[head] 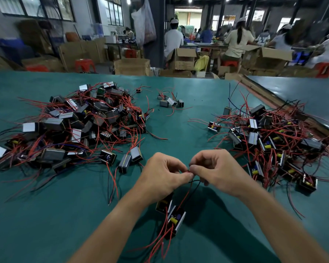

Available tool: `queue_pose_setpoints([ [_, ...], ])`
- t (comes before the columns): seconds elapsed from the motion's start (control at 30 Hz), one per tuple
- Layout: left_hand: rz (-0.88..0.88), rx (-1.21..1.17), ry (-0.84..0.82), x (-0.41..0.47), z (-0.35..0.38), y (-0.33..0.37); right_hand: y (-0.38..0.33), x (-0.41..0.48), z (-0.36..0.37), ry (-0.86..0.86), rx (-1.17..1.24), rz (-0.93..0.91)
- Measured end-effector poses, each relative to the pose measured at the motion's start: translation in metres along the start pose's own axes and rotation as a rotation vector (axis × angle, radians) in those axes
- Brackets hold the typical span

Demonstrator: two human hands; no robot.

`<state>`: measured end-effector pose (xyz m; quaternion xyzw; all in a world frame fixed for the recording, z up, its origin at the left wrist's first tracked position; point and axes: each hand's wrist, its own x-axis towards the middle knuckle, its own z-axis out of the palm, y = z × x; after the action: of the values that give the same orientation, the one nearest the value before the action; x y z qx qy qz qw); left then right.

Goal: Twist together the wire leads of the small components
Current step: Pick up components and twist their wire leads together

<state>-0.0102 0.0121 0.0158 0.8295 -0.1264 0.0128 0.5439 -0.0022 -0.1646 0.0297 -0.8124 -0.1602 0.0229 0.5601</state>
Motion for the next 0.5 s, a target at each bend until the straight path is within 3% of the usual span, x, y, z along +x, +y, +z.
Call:
queue_pose_setpoints([
  [0.5, -0.05, -0.019, -0.097, -0.0008, 0.0047, -0.0013, 0.001, 0.0011, 0.0009, 0.08, -0.039, -0.015],
])
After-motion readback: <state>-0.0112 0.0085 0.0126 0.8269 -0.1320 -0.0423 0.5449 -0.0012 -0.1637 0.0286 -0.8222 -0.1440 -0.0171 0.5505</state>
